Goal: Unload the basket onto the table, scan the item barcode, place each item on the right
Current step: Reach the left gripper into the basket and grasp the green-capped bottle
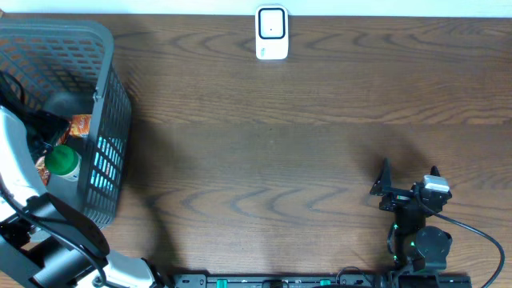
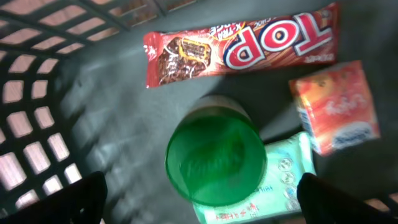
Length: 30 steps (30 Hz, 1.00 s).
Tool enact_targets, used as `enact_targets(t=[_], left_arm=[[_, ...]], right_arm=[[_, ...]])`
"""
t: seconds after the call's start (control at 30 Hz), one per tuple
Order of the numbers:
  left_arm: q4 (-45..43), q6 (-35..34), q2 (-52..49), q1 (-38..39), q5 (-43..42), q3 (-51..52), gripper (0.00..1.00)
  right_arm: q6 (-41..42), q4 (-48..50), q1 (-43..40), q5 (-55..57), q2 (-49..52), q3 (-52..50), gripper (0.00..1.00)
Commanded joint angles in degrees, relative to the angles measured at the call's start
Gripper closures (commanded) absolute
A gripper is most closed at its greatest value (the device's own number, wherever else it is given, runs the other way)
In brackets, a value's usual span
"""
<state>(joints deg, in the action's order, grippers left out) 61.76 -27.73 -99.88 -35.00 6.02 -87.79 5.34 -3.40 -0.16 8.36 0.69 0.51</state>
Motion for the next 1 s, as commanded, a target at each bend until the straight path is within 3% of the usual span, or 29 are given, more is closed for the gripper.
enact_targets(t=[0.0,0.3,0.67,0.7,0.77,0.8,0.97], left_arm=[[-2.71,2.64,0.20,-0.39,0.59,3.74,0.02],[-7.30,5.49,-1.40,-1.20,0.46,7.58,0.02],[-7.72,6.69,-12.44,-1.20,-3.02,7.69,0.02],[-7.80,6.69,-12.94,-1.20,-3.02,7.69,0.04],[-7.87,6.69,-13.20,-1.20,-2.99,7.69,0.19],[-7.93,6.69,-13.18,-1.20,-2.93,7.69,0.23],[-7.80,6.71,-12.22,-1.20,-2.93,7.54,0.28]], right_arm=[[-0.92,-0.09,-0.37,-0.31,-0.31,-0.20,0.01],[-0.92,-0.09,-0.39,-0.31,-0.31,-0.20,0.01],[-0.92,-0.09,-0.37,-0.31,-0.31,-0.22,0.01],[-0.92,-0.09,-0.37,-0.31,-0.31,-0.22,0.01],[-0.92,-0.09,-0.37,-0.31,-0.31,-0.22,0.01],[-0.92,-0.09,-0.37,-0.31,-0.31,-0.22,0.01],[-0.92,-0.09,-0.37,-0.31,-0.31,-0.20,0.01]])
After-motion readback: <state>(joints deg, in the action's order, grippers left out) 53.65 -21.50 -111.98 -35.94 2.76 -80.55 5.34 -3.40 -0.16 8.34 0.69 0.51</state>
